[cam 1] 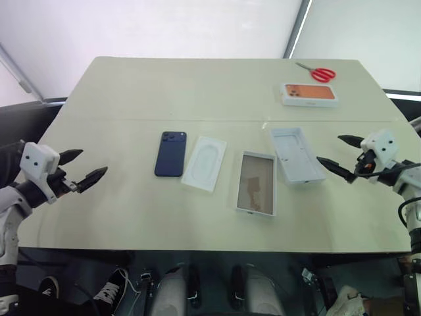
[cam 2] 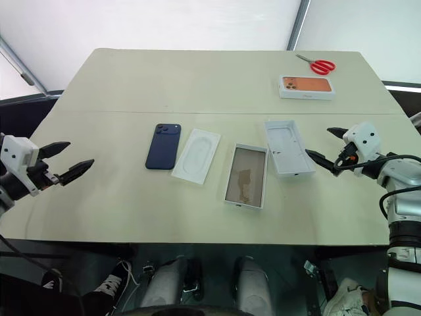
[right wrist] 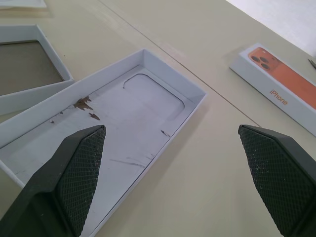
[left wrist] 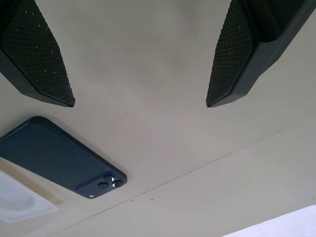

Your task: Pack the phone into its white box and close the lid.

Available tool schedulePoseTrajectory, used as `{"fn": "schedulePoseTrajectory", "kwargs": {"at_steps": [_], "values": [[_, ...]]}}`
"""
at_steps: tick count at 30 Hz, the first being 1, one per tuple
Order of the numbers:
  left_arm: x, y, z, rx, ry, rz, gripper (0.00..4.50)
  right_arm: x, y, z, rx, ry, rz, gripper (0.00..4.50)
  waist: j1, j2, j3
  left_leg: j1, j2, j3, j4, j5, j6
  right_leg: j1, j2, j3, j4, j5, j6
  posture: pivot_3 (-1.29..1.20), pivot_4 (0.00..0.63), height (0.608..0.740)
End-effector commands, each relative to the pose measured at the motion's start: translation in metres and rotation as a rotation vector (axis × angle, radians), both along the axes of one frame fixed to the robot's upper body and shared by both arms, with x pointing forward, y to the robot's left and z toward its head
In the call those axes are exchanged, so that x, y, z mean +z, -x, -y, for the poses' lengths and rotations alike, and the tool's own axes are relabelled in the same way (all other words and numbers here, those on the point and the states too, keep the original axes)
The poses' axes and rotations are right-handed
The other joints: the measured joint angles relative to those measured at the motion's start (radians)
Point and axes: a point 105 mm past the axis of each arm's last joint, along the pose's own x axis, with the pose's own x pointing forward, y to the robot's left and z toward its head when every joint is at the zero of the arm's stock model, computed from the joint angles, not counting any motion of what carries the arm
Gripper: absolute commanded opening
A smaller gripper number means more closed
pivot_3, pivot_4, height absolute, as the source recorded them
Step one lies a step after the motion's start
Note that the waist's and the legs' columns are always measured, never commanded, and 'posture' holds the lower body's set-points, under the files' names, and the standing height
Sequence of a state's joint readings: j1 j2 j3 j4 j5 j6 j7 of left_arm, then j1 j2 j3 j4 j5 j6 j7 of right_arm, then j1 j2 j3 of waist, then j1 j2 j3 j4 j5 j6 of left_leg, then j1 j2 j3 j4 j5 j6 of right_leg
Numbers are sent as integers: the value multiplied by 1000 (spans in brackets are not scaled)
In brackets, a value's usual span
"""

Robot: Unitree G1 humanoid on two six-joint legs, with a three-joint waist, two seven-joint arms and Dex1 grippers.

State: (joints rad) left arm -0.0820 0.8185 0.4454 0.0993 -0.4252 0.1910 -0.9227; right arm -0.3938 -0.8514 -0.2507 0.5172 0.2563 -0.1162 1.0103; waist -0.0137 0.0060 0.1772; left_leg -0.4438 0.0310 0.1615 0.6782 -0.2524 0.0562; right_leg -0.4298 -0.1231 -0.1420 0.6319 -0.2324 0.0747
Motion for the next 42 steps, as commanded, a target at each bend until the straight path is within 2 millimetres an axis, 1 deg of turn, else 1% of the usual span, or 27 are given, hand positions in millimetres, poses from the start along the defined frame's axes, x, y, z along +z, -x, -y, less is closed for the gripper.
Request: {"fn": "schedulePoseTrajectory", "kwargs": {"at_steps": [1,16,21,25,31,35,37,40,42], "values": [[10,-1,1,-1,-9,39,4481,13,0,2,2,17,44,4498,0,0,0,0,0,0,0,0,0,0,0,0,0,0,0,0,150,738],[12,-5,5,-10,-27,43,4481,9,0,-1,20,16,32,4498,0,0,0,0,0,0,0,0,0,0,0,0,0,0,0,0,150,738],[16,-6,6,-13,-24,51,4481,11,0,-2,29,17,32,4498,0,0,0,0,0,0,0,0,0,0,0,0,0,0,0,0,150,738],[21,-8,8,-14,-7,68,4481,13,-2,-6,49,12,27,4498,-1,0,0,0,0,0,0,0,0,0,0,0,0,1,1,0,150,738],[18,-5,15,-23,5,57,4481,15,0,-13,98,14,12,4498,-1,0,0,0,0,0,0,0,0,0,1,0,0,1,2,0,150,738],[19,-9,18,-28,9,48,4481,16,7,-25,167,-14,-25,4498,1,0,0,0,0,0,0,0,0,0,1,0,0,1,2,0,150,738],[21,-12,22,-38,25,44,4481,18,12,-38,221,-22,-43,4498,1,0,0,0,0,0,0,0,0,0,1,0,0,1,2,0,150,738],[25,-15,39,-75,82,15,4481,25,13,-59,272,-19,-24,4498,1,0,0,0,0,0,0,0,0,1,0,0,0,1,2,0,150,738],[22,-17,57,-115,78,-10,4481,30,11,-71,293,-2,5,4498,2,0,0,0,0,0,0,0,0,1,0,0,0,1,2,0,150,738]]}}
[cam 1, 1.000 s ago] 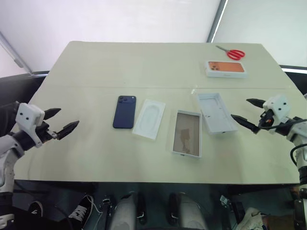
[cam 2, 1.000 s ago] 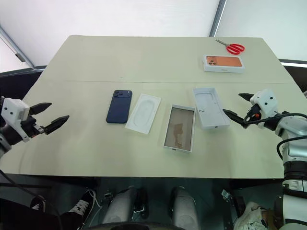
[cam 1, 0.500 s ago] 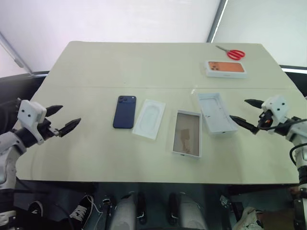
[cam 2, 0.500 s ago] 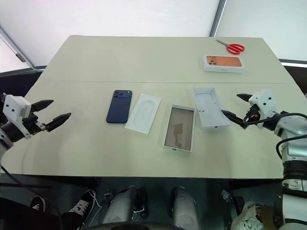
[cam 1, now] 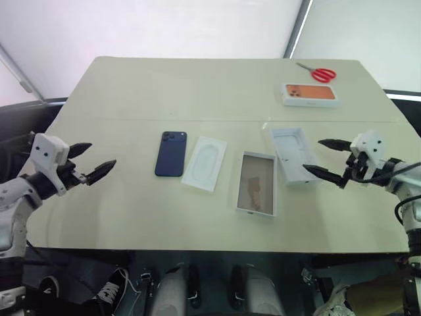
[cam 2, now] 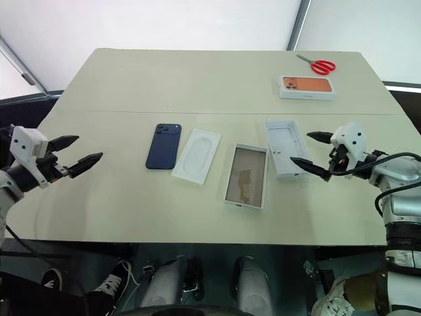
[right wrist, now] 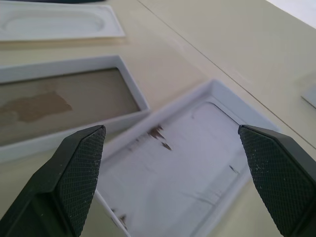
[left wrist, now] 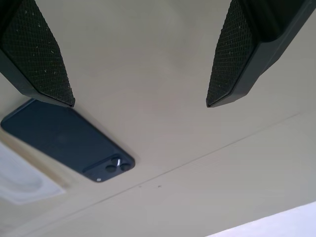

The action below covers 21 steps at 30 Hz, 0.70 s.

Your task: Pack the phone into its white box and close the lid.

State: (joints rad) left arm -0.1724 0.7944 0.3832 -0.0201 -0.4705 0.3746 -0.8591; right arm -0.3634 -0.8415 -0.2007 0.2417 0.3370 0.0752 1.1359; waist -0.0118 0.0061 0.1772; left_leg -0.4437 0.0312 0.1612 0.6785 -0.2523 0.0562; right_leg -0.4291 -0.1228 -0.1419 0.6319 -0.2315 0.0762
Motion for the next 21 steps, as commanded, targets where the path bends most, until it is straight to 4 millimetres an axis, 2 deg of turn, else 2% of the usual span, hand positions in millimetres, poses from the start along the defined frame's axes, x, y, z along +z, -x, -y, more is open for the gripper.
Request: {"fn": "schedulePoseTrajectory", "kwargs": {"at_steps": [1,6,8,13,19,21], "values": [[6,-1,34,-88,19,-7,4481,20,-3,-23,52,3,88,4498,0,0,0,0,0,0,0,0,0,0,0,0,0,0,0,0,150,738],[-8,-11,71,-128,87,-92,4481,14,-1,-66,157,-1,106,4498,1,0,0,0,0,0,0,0,0,1,1,0,0,0,0,0,150,738],[-13,-19,96,-167,127,-103,4481,7,-1,-82,192,-24,100,4498,2,0,0,0,0,0,1,1,2,1,2,0,0,0,0,0,150,738],[-16,-37,132,-213,214,-167,4481,6,-7,-86,184,-26,113,4498,8,-1,0,0,-1,0,3,2,3,2,4,-1,1,0,1,0,150,738],[-35,-65,161,-168,156,-207,4481,2,-8,-86,173,-22,117,4498,5,-1,0,1,-1,0,3,2,3,3,5,-1,2,0,1,0,150,738],[-36,-70,172,-181,220,-269,4481,3,-8,-85,166,-24,124,4498,4,-1,0,1,-1,0,3,2,3,3,5,-1,2,0,1,0,150,738]]}}
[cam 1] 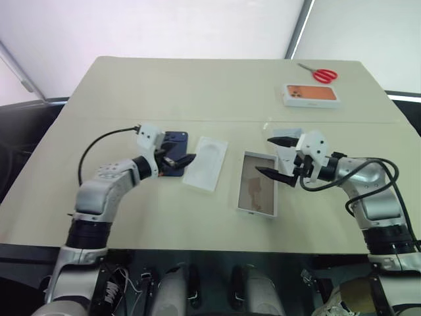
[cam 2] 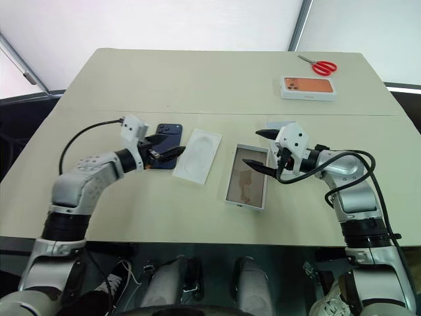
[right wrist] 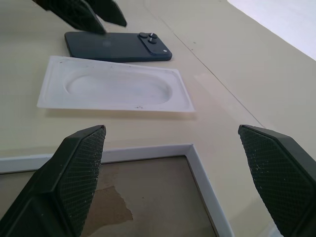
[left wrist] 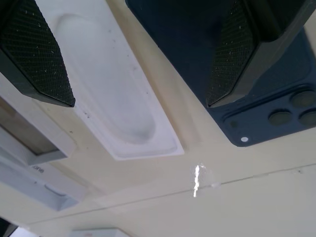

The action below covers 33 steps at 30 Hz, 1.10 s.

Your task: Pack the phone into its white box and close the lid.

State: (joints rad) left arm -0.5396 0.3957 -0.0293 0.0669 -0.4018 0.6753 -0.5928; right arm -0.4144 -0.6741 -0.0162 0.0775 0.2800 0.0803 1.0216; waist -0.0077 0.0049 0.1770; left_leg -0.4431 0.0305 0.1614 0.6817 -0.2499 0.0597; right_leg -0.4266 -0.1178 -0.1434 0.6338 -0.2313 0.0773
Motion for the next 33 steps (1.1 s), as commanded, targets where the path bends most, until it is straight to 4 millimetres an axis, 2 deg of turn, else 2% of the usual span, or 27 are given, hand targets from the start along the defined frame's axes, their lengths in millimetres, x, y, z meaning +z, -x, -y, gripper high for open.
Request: {"fn": "schedulePoseTrajectory", "kwargs": {"at_steps": [1,7,15,18,24,30,33], "values": [[9,-11,13,-10,52,-33,4481,12,0,1,-13,-13,59,4498,0,0,0,0,0,0,0,0,0,0,0,0,0,0,0,0,150,738],[13,-21,27,-29,172,-203,4481,13,0,5,-32,-9,67,4498,-2,0,0,0,0,0,1,0,0,0,0,0,1,0,0,0,150,738],[9,-22,34,-27,160,-335,4481,15,-3,8,-57,-15,86,4498,0,0,0,0,0,0,1,0,0,0,0,0,1,0,1,0,150,738],[12,-22,38,-44,132,-325,4481,16,-4,8,-61,-17,91,4498,-3,0,0,0,0,0,1,0,0,0,0,0,1,0,1,0,150,738],[31,-31,23,7,154,-275,4481,16,-4,7,-61,-19,92,4498,-3,-1,0,0,0,-1,1,0,0,0,0,0,1,0,1,0,150,738],[27,-32,11,52,122,-285,4481,16,-6,6,-62,-27,93,4498,-1,-1,0,0,0,0,1,0,0,0,0,0,1,0,1,0,150,738],[19,-27,17,20,105,-318,4481,18,-6,5,-57,-25,97,4498,-2,-1,0,0,0,-1,1,0,0,0,0,0,1,0,1,0,150,738]]}}
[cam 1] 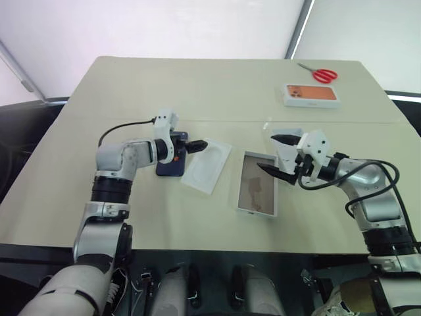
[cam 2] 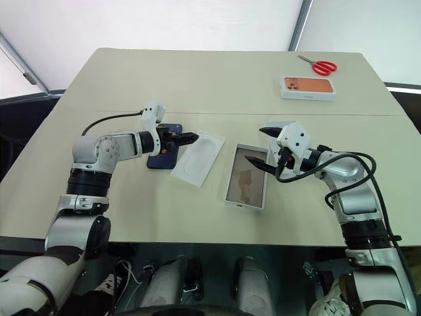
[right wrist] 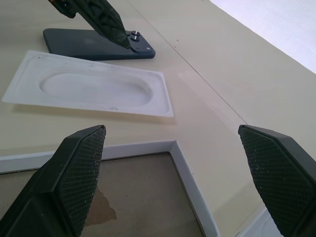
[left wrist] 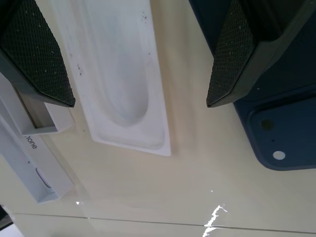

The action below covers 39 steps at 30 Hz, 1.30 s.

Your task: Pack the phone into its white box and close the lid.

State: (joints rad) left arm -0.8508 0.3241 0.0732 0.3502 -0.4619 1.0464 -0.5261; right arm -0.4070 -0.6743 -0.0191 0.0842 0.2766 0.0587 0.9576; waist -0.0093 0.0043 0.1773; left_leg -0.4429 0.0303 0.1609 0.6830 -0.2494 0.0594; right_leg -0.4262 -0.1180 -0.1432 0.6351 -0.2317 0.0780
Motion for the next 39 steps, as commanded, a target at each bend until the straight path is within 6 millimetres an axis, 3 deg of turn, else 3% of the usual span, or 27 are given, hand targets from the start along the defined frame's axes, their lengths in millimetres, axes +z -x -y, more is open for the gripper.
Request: {"fn": "schedulePoseTrajectory", "kwargs": {"at_steps": [1,10,16,29,32,35,39], "values": [[-1,5,6,-37,-7,-4,4481,16,-2,-1,3,-8,67,4498,-1,0,0,0,0,0,0,0,0,0,0,0,0,0,0,0,150,738],[-14,8,20,-64,5,-128,4481,19,-4,-1,0,-8,75,4498,-2,0,0,0,0,0,0,0,0,0,0,0,0,0,0,0,150,738],[-11,5,20,-45,23,-175,4481,19,-4,-1,-4,-4,78,4498,-1,0,0,0,0,0,0,0,0,0,0,0,1,0,0,0,150,738],[-17,27,24,-54,135,-307,4481,20,-6,-2,-8,-10,83,4498,-1,0,0,1,0,0,0,0,0,0,0,1,1,0,0,0,150,738],[-24,31,21,-42,128,-318,3670,20,-6,-3,-4,-13,84,4500,-2,0,0,1,0,0,0,0,0,0,0,1,1,0,0,0,150,738],[-26,32,21,-35,123,-315,2192,19,-6,-4,-3,-10,83,4500,-1,0,0,1,0,0,0,0,0,0,0,1,2,0,0,0,150,738],[-28,33,19,-30,115,-309,2192,18,-6,-5,-1,-10,82,4500,-1,0,0,1,0,0,0,0,0,1,0,1,1,0,0,0,150,738]]}}
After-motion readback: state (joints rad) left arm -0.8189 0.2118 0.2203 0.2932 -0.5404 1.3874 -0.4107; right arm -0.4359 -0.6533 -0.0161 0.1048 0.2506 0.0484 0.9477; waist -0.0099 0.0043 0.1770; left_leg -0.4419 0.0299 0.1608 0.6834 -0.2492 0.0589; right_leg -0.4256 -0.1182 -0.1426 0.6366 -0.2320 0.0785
